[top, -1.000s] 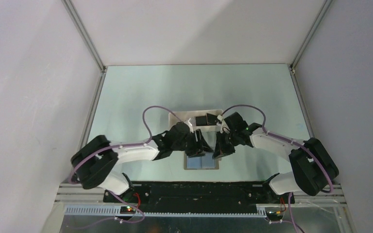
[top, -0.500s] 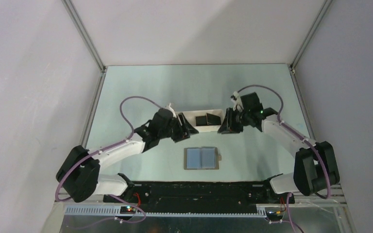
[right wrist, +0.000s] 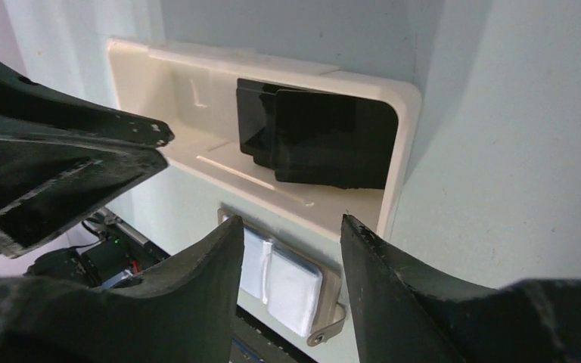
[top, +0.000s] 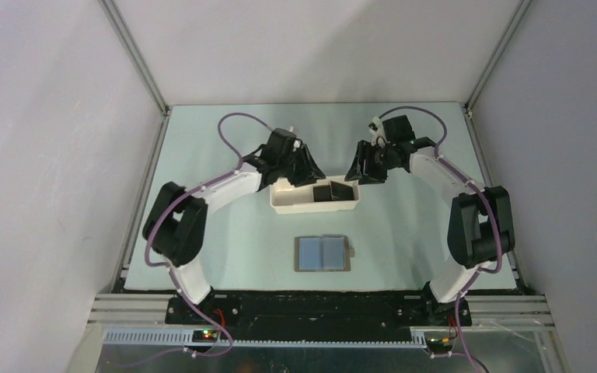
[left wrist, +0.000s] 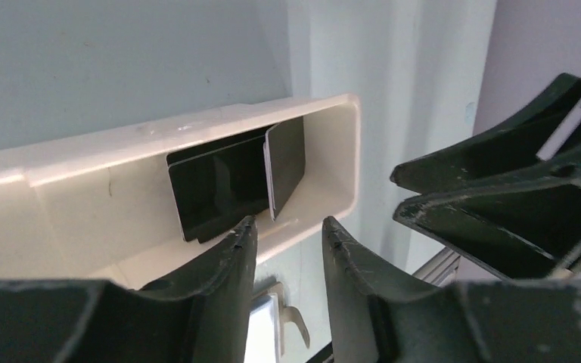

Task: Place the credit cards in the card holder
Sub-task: Pick up the credit card from the storage box.

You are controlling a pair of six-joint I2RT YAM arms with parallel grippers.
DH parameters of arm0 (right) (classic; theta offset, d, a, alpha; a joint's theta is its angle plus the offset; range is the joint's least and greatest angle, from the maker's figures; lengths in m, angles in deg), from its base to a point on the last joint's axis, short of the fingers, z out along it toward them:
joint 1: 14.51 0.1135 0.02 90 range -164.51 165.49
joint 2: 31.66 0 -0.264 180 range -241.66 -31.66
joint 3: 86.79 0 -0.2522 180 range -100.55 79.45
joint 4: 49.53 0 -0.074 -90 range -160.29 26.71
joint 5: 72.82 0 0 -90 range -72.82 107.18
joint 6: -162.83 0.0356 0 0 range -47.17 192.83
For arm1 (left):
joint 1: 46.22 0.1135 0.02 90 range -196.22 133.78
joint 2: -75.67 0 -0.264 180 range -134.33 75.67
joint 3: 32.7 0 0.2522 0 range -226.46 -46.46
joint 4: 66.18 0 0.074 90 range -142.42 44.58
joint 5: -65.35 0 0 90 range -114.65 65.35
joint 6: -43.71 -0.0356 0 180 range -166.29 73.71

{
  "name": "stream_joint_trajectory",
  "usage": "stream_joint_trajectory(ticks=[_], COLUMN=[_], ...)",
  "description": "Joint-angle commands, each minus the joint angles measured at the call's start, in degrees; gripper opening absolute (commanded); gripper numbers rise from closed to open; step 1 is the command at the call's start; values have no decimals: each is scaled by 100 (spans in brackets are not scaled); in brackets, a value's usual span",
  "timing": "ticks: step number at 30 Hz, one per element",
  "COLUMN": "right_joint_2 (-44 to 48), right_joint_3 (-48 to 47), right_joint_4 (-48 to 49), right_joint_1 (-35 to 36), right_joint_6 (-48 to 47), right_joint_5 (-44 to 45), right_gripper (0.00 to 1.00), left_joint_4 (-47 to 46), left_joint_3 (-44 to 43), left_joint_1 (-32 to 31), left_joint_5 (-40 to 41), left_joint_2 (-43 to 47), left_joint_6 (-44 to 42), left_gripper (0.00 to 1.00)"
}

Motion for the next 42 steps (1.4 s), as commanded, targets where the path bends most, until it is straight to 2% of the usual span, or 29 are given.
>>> stream_joint_trajectory(ticks=[1,4,7,9,12,16,22,35,40,42], right_joint_2=[-222,-348,-487,-571,-665,-710,-712,-711,-700,-701], right_joint_3=[-539,-624,-673,-672,-677,-672,-672,-672,-672,-673], right_joint_4=[-334,-381,-386,-381,-372,-344,-330,-363,-391,-407], right_joint_1=[87,167,212,242,267,275,263,209,190,190], right_joint_6=[-250,-283,-280,-276,-251,-216,-191,-182,-193,-200], right_joint_5=[381,442,420,394,309,244,200,142,129,129], right_gripper=[57,59,58,56,47,43,42,42,42,42], left_joint_4=[224,231,218,221,218,216,217,218,218,221], left_joint_3=[-454,-619,-665,-681,-720,-824,-975,-1077,-1081,-1061], left_joint_1=[2,-5,-5,-11,-37,-94,-187,-227,-233,-227], left_joint_5=[-281,-449,-574,-676,-800,-961,-981,-964,-933,-906], left_joint_2=[-406,-670,-819,-911,-1033,-1201,-1362,-1569,-1533,-1476], left_joint_6=[-234,-228,-230,-225,-227,-219,-222,-231,-240,-248], left_gripper=[39,33,32,31,28,27,26,17,3,1])
